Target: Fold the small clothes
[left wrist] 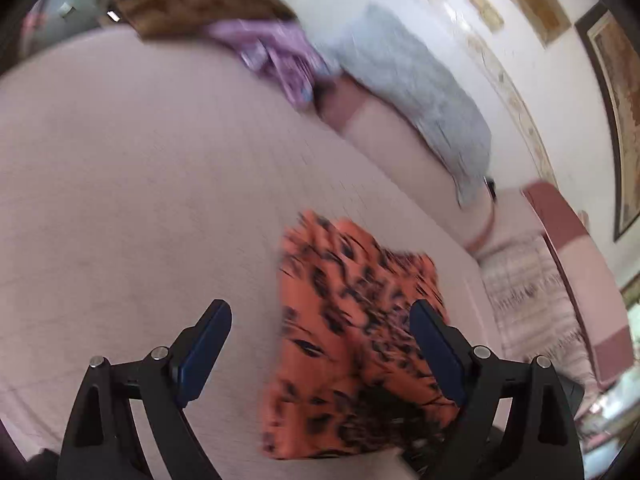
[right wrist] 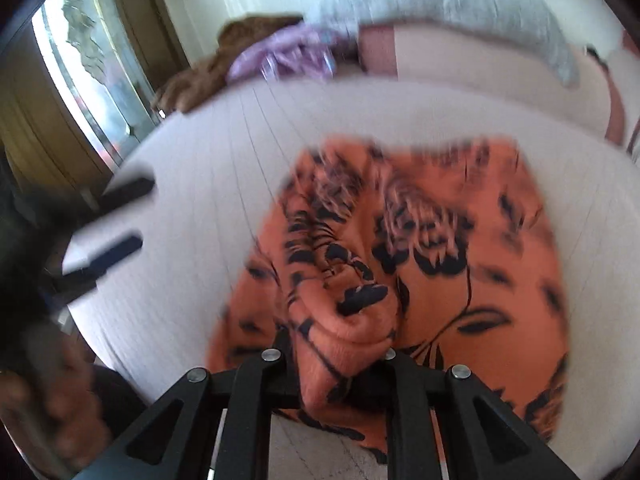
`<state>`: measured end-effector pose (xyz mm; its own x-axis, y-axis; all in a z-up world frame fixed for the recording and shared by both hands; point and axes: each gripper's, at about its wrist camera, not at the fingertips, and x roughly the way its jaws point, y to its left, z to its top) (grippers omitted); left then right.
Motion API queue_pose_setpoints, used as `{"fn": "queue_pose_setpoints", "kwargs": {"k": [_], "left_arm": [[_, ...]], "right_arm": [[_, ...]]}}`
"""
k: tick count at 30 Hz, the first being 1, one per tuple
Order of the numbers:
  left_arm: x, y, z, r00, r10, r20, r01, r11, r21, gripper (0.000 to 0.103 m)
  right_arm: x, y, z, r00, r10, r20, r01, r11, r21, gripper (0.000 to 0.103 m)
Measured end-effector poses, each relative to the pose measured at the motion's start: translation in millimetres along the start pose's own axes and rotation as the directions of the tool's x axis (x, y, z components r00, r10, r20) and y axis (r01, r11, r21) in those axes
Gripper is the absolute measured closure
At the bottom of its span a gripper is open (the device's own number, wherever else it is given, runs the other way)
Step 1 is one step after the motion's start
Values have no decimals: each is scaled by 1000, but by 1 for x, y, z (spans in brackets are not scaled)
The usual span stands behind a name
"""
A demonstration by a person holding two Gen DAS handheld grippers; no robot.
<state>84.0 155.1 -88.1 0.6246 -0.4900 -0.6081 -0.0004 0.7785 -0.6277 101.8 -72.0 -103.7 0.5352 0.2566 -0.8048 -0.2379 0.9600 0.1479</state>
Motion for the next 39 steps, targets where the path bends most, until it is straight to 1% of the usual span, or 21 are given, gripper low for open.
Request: {"fn": "queue_pose_setpoints", "kwargs": {"k": [3,6,7,9,10,11,12,14,18,20,21,22,23,25,26,28,29,30,33,35,39], "left_arm": [[31,-25,8,994,-13,-108,15,1000,26,12],[60,-50,13,981,34,-189,-19,997,77,13],[71,-59,12,971,69,-229,-47,994,103,13],[82,-69,8,962,103,-253,-68,987,142,17],[87,-74,7,959,92,-268,-51,986,157,42],[93,-75,8,950,82,-301,-37,988,151,82],[96,-75,10,943,87,-321,-41,988,148,83],[91,-79,21,951,60,-303,-4,984,180,84],[75,-84,34,965,42,-260,39,954,298,84],[88,-65,35,954,87,-288,9,949,315,84],[95,-54,34,943,111,-314,-12,954,299,84],[106,-41,28,928,148,-342,-44,955,295,83],[112,-33,24,922,152,-356,-44,955,292,83],[107,-30,26,932,109,-346,-12,963,269,83],[103,-32,27,935,108,-337,-11,961,277,83],[95,-38,27,939,117,-323,-9,948,319,83],[97,-38,27,937,127,-326,-15,945,326,83],[102,-34,26,931,142,-336,-26,944,329,82],[104,-20,30,934,96,-345,0,963,268,80],[95,-15,31,938,84,-336,-2,972,237,76],[62,-25,24,952,93,-293,-16,966,257,79]], "right_arm": [[-9,6,-2,999,-8,50,10,1000,-27,88],[-25,10,1,995,-7,103,11,999,-40,88],[-28,10,0,993,-7,114,12,999,-43,88],[-34,10,-6,991,-5,136,12,999,-49,88],[-33,12,-3,990,-6,140,14,998,-57,88],[-32,14,-7,989,-11,145,22,997,-75,88],[-34,14,-11,989,-13,148,26,996,-83,88],[-35,19,-14,988,-27,154,44,993,-107,88],[-50,33,-9,977,-31,211,60,990,-130,88],[-46,43,-7,977,-20,212,51,989,-140,84],[-39,46,-7,980,-13,198,42,989,-141,83],[-23,50,-9,989,4,151,18,989,-144,82],[-9,52,-13,995,25,99,-10,989,-146,78],[7,54,-21,998,46,46,-39,988,-149,74],[5,57,-26,996,56,72,-44,986,-161,69],[-1,59,-30,992,101,81,-87,982,-166,47],[-4,61,-32,986,149,77,-135,978,-158,31],[-7,63,-35,981,176,82,-162,974,-156,28],[-16,68,-47,973,219,76,-202,962,-181,28],[-29,52,-55,961,260,98,-247,961,-125,28],[-66,3,-69,959,222,178,-230,973,26,28]]}}
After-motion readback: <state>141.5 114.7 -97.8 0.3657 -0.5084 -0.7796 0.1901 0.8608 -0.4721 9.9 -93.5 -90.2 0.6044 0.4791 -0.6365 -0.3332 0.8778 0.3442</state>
